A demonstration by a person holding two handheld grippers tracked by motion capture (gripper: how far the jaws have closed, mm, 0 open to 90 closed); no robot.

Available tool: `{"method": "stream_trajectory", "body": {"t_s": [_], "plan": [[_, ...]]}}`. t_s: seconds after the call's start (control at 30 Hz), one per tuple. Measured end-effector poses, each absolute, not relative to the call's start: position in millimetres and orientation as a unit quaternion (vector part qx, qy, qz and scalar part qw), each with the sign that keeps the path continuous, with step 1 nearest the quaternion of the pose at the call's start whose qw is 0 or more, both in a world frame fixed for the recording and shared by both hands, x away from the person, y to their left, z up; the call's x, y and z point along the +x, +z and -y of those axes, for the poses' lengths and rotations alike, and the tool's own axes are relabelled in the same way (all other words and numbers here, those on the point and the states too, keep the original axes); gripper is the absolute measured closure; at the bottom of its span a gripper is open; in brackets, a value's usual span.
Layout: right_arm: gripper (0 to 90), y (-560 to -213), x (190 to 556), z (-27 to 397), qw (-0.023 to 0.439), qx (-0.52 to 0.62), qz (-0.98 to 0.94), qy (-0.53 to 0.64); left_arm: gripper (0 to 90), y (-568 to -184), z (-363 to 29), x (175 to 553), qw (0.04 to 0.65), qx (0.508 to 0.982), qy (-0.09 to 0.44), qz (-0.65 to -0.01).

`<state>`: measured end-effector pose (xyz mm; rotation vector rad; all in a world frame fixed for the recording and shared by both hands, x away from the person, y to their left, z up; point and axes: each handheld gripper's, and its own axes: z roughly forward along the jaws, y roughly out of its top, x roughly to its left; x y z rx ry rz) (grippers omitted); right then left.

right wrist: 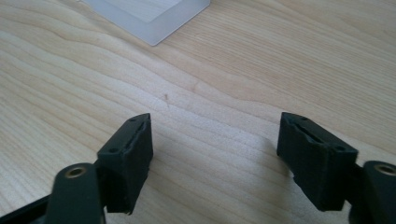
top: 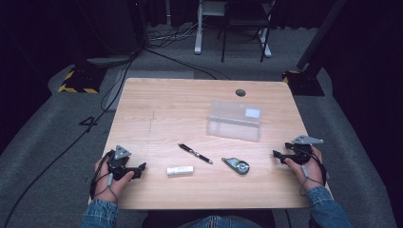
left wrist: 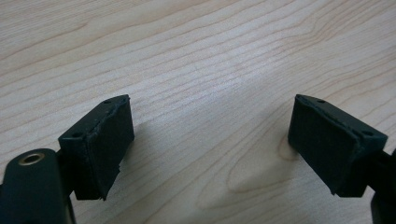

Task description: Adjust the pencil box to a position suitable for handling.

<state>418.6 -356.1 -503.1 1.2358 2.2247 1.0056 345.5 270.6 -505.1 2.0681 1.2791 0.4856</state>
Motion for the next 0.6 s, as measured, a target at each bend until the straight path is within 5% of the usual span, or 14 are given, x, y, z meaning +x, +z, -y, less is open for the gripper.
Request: {"method": "stream_trajectory", "body": {"t_s": [0.6], "plan": [[36.2,-480.1,434.4,343.0,0.196,0.446,-0.781,0.392,14.6,-505.2,-270.5,345.5,0.326,0.788,0.185,-0.488]]}}
